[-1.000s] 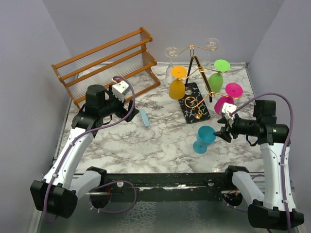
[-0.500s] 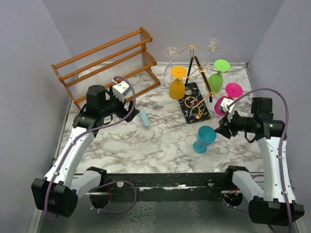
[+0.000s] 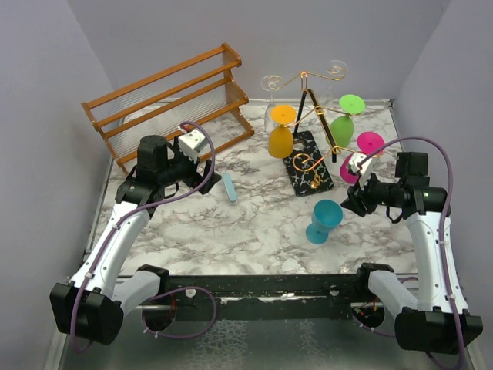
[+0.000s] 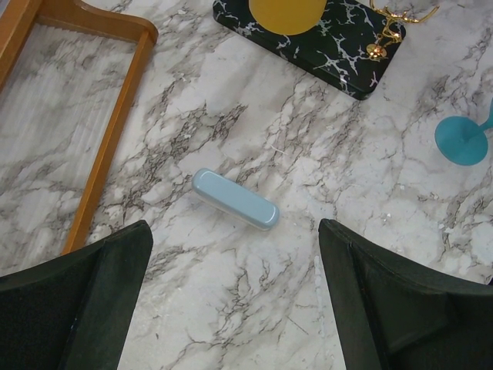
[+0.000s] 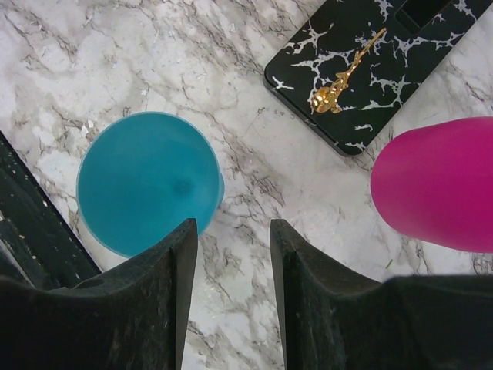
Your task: Place the wine glass upside down on the wine glass rack
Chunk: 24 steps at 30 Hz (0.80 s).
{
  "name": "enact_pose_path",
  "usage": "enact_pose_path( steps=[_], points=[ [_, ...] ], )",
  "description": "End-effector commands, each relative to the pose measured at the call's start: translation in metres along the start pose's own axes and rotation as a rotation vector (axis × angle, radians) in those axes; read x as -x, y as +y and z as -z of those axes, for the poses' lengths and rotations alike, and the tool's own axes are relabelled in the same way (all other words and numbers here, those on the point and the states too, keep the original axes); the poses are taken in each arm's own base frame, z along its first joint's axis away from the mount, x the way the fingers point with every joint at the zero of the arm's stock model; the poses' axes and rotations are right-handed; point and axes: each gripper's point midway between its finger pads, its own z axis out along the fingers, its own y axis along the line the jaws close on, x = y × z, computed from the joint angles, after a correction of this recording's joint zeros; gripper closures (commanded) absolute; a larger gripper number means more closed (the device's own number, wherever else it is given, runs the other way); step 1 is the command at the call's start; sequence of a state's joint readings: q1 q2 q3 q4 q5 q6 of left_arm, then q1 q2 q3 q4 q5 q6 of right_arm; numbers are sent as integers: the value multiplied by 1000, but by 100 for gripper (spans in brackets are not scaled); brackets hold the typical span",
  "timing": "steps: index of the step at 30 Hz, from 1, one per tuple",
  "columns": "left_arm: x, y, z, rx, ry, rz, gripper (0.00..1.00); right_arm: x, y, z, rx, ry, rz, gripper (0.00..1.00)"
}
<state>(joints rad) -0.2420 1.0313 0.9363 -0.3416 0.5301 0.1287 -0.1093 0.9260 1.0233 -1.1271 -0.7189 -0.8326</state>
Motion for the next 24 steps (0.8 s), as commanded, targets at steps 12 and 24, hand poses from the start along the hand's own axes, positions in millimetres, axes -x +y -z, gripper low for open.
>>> enact_pose_path(
  steps=[12, 24],
  points=[
    [6, 2, -3, -11, -21, -27, 8, -5, 7, -22, 56, 39, 19, 59],
    [5, 2, -4, -16, -17, -27, 8, -3, 7, -44, -5, 128, 65, 65]
  ],
)
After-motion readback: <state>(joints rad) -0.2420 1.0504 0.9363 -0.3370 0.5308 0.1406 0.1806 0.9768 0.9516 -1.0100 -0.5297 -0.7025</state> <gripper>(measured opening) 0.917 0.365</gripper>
